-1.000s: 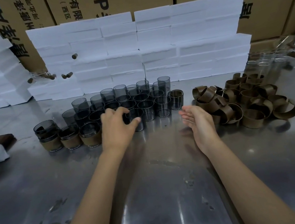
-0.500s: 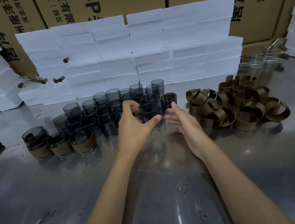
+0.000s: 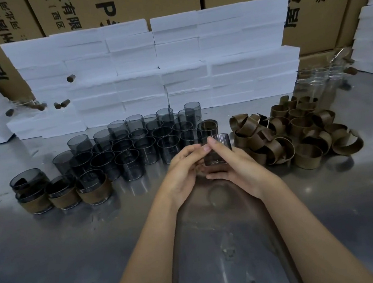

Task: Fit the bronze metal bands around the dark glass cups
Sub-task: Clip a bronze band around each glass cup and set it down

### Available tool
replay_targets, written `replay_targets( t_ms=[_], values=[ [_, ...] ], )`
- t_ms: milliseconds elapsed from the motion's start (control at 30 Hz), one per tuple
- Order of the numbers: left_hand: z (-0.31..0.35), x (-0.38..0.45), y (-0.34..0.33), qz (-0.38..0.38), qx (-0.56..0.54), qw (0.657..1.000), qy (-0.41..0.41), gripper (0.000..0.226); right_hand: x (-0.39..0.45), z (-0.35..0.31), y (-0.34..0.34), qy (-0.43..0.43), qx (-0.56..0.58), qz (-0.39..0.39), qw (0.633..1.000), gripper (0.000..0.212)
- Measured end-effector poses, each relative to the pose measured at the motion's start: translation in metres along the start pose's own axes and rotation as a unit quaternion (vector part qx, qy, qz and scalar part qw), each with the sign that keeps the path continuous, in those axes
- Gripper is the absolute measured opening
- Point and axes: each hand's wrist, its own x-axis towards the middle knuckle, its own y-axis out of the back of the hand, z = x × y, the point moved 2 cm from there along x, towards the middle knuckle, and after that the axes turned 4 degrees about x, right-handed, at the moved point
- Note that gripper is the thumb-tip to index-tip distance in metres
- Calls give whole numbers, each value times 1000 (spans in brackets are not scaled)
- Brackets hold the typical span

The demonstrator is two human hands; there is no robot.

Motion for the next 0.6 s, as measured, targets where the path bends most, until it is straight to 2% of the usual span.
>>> replay_targets(
  t_ms=[133,200,367,467,600],
  values=[
    [-1,-1,-1,3,18,1000,8,44,1,1,-10,-2,-29,57,998,92],
    [0,-1,-1,6,27,1000,13,48,3,4,-11,1,-32,88,996,93],
    [-2,-2,0,-1,51,999,2,50,5,10,-11,9,-37,142,989,74],
    [-3,0,1,26,27,999,-17,52,5,10,-9,10,-16,173,985,63],
    [-6,5,5,41,2,999,-32,22,4,9,-5,16,22,189,982,48]
  ],
)
